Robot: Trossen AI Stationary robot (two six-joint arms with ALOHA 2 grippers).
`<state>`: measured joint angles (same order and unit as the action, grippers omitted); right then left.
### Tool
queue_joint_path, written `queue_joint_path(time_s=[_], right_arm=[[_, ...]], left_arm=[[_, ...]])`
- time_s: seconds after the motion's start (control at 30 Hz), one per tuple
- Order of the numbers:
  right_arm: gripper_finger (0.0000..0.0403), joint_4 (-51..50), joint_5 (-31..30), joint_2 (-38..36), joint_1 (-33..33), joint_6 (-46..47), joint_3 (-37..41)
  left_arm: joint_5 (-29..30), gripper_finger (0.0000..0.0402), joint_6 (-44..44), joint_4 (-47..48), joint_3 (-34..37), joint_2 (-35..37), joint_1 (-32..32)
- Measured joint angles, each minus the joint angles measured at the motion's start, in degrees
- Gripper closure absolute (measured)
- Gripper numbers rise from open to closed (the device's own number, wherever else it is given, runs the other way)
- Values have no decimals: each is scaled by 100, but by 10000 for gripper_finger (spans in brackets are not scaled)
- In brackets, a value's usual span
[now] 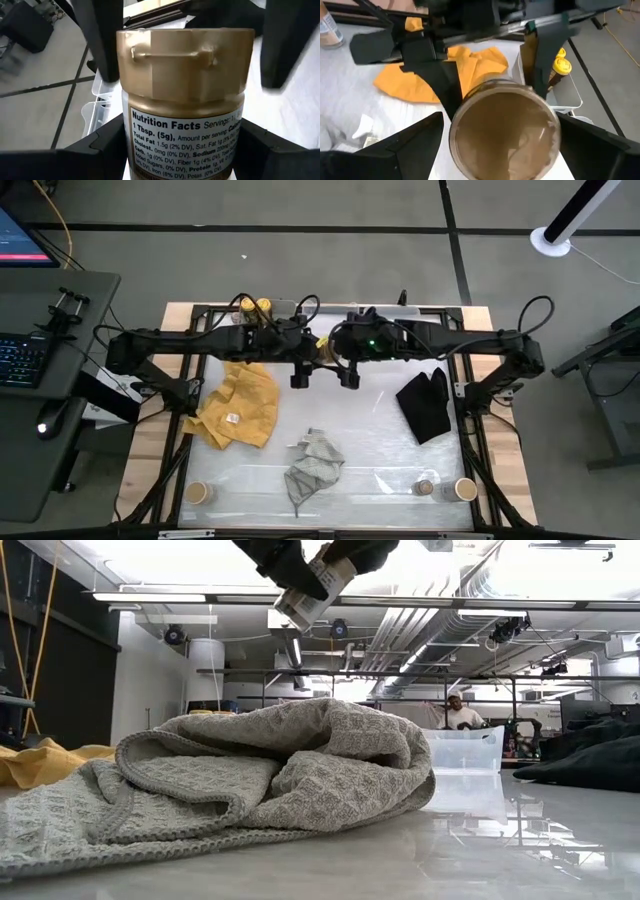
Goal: Sort spices by type
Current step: Put the top left gold seasoning bottle into the right transparent bin
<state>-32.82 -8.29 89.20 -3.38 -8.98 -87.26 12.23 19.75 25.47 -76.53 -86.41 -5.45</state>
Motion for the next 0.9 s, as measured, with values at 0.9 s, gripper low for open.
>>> queue_joint_path(time_s=[0.9], right_arm=[[135, -401, -532, -20, -84, 251, 0]], left_arm=[[841, 102, 246, 441, -226, 32, -19]])
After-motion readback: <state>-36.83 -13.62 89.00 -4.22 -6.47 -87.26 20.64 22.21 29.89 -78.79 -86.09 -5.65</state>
